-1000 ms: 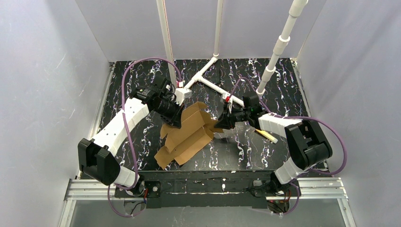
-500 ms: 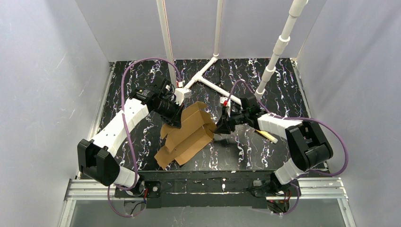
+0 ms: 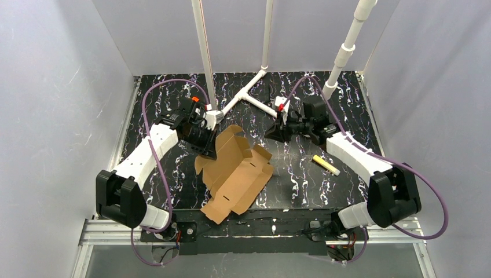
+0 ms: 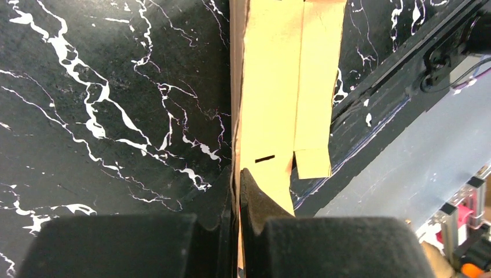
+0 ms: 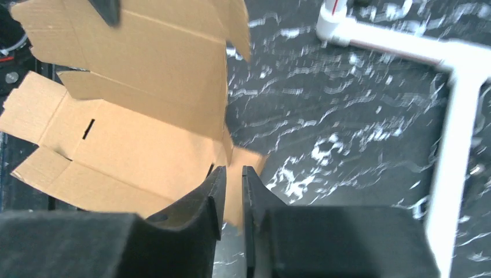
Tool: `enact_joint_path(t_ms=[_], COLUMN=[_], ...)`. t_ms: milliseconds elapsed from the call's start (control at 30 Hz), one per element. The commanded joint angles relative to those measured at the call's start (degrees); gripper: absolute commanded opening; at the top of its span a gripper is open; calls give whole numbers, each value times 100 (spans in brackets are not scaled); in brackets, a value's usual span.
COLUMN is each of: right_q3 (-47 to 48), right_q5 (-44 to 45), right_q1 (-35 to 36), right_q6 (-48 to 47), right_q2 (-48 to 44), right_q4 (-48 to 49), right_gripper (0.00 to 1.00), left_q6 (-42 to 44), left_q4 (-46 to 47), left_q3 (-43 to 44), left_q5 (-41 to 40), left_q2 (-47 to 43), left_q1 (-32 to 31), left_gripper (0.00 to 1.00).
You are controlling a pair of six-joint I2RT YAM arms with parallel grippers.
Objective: Fold the paper box
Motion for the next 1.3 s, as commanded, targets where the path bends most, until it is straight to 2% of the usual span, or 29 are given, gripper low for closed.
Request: enact_joint_path(t_ms=[0,67,233,400,700,1100,1267], right_q3=[-619,-623,-631,-696,-621,-772,-850], right_q5=[654,1076,1990,2819,2816,1557,1650], right_q1=[144,321,853,1030,1280,1347,1429], right_q6=[1358,1643,1962,2170,2098,2178,2479], right_q2=[338,531,996,1288,1775,1761,1895], right_q4=[1134,1381,1722,2017,1973,2116,2363], right_gripper=[15,1,1,1,1,1,1], left_q6=[-250,-310,-336,-361,-379,-553,-607], left_q4=[292,446,625,821,1069,1219,1314], left_q3=[-251,-392,-688,-945,-1207,-1279,-1350], left_q5=[461,597,774,897,978,1009,1052], left_q2=[-173,-211,-268,-375,-464,-493,-457], left_q1=[221,305,462,619,638,638,639], left_gripper=[0,0,0,0,0,0,0])
